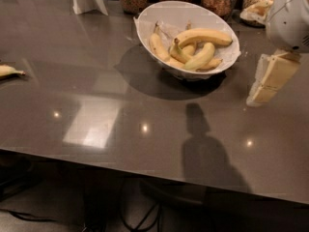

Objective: Pick banana from white bowl

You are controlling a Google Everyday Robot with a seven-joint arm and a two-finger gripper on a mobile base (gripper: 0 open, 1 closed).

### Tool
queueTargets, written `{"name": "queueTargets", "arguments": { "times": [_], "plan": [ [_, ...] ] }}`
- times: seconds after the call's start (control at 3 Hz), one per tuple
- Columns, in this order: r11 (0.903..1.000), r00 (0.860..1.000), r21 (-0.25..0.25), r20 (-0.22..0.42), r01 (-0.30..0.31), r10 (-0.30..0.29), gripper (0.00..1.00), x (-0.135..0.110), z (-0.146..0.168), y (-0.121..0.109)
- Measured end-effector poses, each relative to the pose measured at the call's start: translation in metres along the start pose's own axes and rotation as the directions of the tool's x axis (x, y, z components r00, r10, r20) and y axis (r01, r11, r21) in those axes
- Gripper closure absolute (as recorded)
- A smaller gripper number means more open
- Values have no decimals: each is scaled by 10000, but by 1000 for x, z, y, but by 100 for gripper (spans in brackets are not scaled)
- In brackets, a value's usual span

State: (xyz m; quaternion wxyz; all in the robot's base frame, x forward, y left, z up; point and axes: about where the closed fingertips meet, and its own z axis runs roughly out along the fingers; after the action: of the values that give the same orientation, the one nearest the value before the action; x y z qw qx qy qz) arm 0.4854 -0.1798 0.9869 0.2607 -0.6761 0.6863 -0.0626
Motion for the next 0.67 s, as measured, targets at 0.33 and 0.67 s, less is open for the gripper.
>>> {"name": "queueTargets", "arguments": {
  "times": [0.33, 0.67],
  "plan": [
    [9836, 9837, 769, 637, 1633, -1683, 0, -22, 17, -27],
    [9752, 9762, 868, 587, 2035, -2089, 0, -23, 16, -28]
  ]
}}
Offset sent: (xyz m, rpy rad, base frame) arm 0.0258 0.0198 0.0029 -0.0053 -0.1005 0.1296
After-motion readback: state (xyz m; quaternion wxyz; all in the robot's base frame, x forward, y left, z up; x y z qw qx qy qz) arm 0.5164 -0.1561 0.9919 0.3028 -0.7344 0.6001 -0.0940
